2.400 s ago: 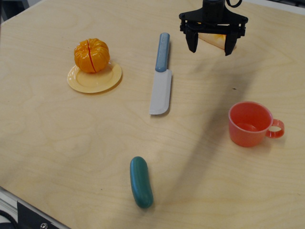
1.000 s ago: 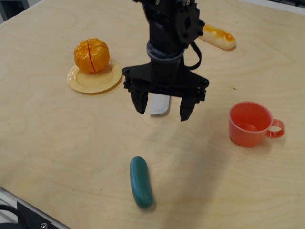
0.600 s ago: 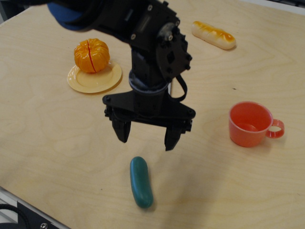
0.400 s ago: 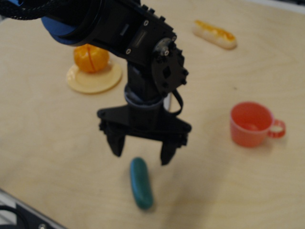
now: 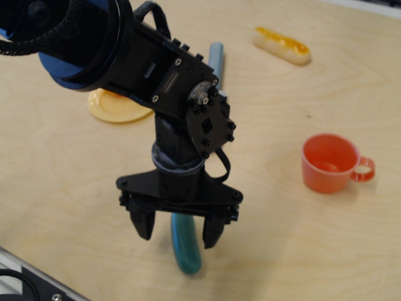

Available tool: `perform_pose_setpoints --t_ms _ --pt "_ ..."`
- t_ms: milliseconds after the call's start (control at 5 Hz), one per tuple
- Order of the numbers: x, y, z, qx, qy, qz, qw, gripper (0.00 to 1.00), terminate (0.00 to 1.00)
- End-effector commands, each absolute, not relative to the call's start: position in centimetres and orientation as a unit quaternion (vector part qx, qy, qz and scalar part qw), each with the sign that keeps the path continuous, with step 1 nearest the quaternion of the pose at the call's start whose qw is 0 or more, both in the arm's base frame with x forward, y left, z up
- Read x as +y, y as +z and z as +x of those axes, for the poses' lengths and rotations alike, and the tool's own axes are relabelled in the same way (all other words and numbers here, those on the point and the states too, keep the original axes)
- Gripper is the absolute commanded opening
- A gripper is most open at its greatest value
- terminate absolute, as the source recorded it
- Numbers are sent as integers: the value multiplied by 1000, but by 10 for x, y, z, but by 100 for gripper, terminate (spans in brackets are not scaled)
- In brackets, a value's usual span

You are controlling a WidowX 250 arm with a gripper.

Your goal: Put cucumber in cup

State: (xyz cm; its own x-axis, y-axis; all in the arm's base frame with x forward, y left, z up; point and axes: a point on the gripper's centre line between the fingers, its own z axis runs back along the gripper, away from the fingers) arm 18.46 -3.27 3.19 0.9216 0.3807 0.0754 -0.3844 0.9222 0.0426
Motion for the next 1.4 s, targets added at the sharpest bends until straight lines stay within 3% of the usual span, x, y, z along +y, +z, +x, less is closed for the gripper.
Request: perform_pose_setpoints --t_ms 0,200,400,800,1200 --pt "-38 13 199 -58 227 7 972 100 0" --pt "-36 6 206 -60 234 9 970 100 0" --pt "-35 7 209 -64 239 10 969 0 0" --pt "-27 22 222 -68 231 26 970 0 0" --pt "-25 66 253 -118 213 32 969 0 0"
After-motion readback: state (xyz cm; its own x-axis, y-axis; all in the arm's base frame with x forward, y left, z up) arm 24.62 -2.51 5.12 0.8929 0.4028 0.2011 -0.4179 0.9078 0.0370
